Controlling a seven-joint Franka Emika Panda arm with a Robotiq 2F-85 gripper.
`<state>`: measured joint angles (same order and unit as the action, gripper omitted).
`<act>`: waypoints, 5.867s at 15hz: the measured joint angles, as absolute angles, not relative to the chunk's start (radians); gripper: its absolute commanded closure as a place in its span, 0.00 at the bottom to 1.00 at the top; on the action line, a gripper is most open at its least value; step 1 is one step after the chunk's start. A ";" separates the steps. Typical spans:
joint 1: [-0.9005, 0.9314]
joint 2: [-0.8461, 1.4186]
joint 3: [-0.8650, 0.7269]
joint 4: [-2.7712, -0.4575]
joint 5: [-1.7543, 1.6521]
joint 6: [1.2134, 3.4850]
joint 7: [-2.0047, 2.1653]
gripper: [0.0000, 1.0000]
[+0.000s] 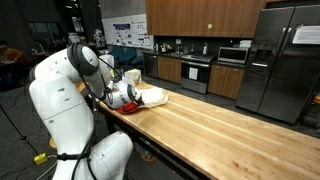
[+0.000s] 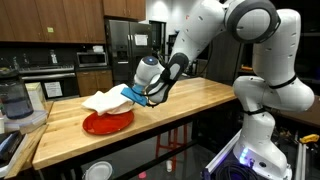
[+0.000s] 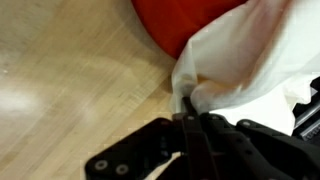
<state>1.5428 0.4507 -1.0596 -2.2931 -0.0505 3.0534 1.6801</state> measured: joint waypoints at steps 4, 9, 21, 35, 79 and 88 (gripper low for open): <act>1.538 0.474 -1.049 -2.283 -0.006 3.056 1.644 0.99; 1.521 0.411 -0.959 -2.293 0.003 3.065 1.500 0.99; 1.509 0.510 -1.046 -2.296 0.066 3.265 1.446 0.99; 1.638 0.432 -1.038 -2.352 0.233 3.241 1.261 0.99; 1.940 0.571 -1.232 -2.416 0.617 3.346 1.026 0.99; 1.951 0.663 -1.253 -2.417 0.669 3.353 1.001 0.99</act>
<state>1.9514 0.6634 -1.2535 -2.4172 0.6690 3.3527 1.0008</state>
